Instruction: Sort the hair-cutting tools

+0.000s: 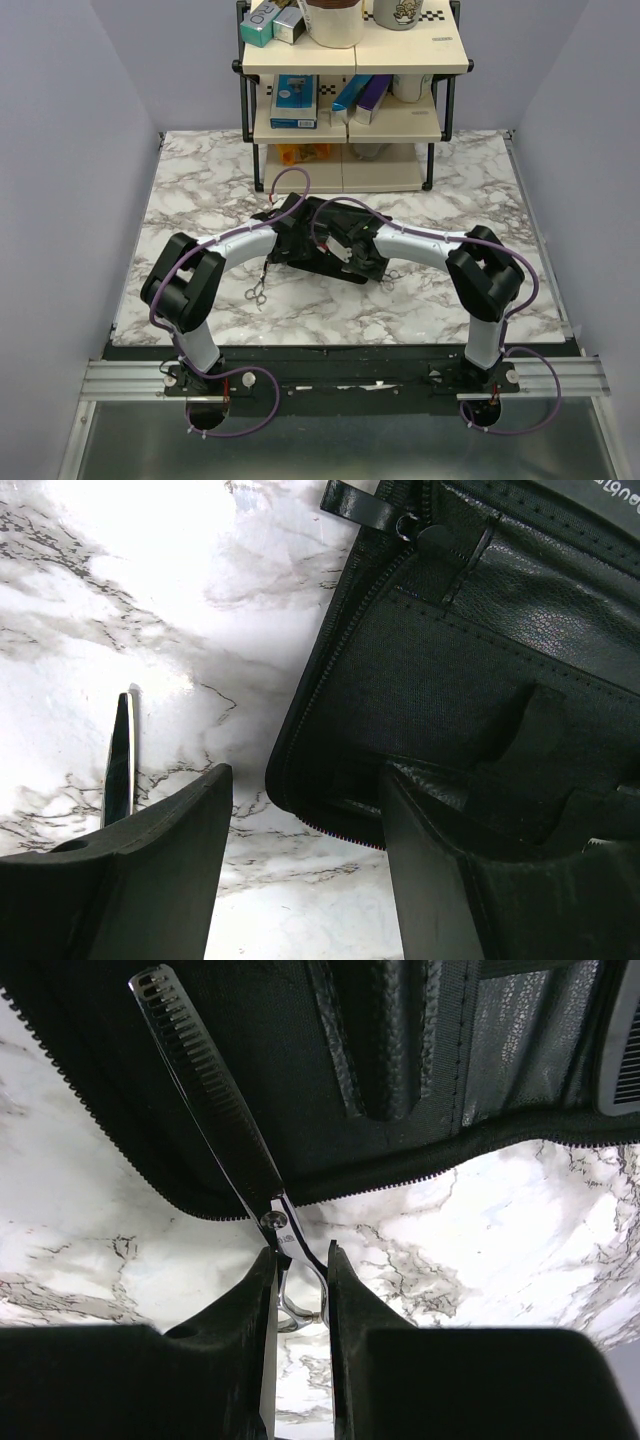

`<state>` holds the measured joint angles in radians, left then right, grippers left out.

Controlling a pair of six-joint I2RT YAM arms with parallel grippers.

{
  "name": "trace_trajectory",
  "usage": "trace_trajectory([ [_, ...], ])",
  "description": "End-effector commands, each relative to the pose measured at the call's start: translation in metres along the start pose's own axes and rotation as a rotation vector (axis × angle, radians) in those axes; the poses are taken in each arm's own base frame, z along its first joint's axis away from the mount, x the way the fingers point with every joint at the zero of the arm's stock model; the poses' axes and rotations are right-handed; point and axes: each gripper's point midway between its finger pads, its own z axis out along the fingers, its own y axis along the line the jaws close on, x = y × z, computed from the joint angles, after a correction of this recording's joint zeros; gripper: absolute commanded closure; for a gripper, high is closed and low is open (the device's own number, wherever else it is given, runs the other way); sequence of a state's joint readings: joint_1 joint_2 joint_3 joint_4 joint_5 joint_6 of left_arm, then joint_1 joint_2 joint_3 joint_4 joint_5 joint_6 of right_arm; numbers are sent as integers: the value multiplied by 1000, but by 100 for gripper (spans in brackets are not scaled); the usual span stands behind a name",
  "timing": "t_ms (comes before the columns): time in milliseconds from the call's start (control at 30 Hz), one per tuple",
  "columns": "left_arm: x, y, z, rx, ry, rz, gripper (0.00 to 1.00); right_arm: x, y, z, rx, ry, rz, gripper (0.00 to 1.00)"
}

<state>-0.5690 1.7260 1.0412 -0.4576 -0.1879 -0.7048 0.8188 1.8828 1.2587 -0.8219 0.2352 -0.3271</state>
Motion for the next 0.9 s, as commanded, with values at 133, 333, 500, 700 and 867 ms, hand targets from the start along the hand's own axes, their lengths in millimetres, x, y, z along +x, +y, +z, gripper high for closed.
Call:
trace_trajectory([
  [133,25,11,4,-33,70,25,32,-39,-13,-3,62,-89,140,99],
  [333,26,11,4,-31,70,23,32,-54,-14,0,54,-103,156,99],
  [500,25,10,5,-29,70,26,32,-68,-5,-1,44,-134,94,99],
  [700,25,9,6,-27,73,27,32,-84,9,2,35,-152,20,99],
  [867,23,8,4,-22,70,25,32,-103,11,-2,39,-182,18,99],
])
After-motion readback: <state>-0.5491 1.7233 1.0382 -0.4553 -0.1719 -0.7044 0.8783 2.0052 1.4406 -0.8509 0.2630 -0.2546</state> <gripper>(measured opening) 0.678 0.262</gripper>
